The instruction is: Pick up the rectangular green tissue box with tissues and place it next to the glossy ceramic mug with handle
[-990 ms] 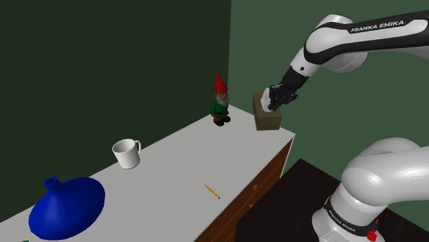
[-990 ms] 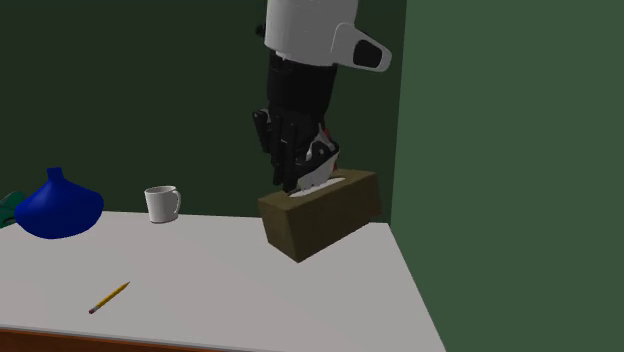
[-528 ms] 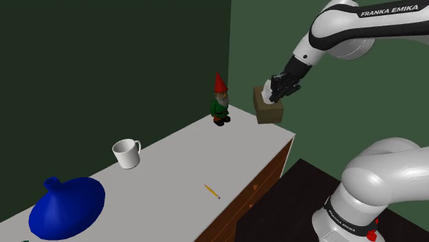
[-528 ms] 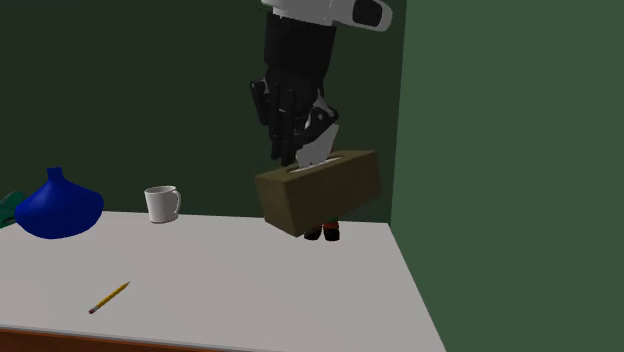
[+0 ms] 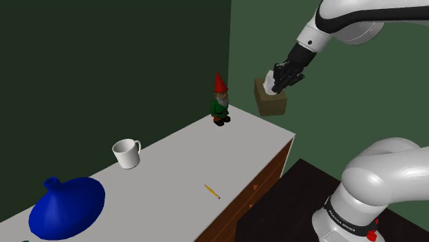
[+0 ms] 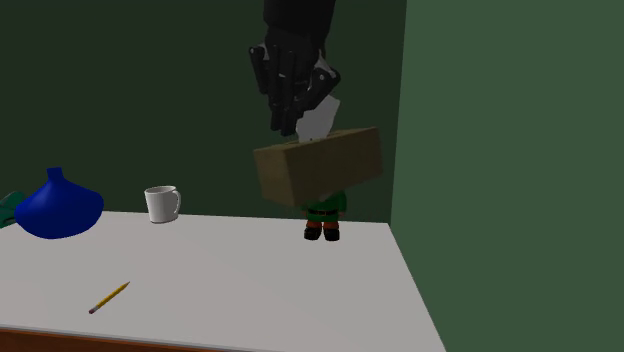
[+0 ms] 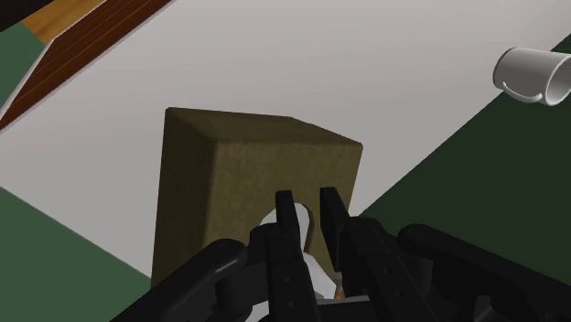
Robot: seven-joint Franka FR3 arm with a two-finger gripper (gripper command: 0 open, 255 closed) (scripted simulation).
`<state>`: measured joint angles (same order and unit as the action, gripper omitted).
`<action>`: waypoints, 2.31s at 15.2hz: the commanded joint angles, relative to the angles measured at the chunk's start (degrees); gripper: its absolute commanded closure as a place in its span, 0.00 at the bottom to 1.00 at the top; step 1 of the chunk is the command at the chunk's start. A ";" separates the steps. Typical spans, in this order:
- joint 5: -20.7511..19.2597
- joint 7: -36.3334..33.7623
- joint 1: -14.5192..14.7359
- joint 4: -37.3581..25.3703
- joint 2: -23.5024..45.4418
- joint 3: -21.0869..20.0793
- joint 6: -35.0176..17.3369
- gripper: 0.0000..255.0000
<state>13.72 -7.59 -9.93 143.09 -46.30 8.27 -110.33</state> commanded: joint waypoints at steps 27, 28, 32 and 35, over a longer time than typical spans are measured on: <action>3.95 -29.47 7.01 -22.56 26.75 -27.71 -12.53 1.00; 3.21 -30.95 7.02 -24.16 28.46 -28.85 -12.92 1.00; -0.98 -37.31 7.19 -31.26 35.82 -33.29 -13.98 1.00; -5.49 -42.58 7.82 -37.43 42.01 -36.25 -14.12 1.00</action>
<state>9.66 -48.68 -2.21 107.96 -6.23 -27.27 -124.78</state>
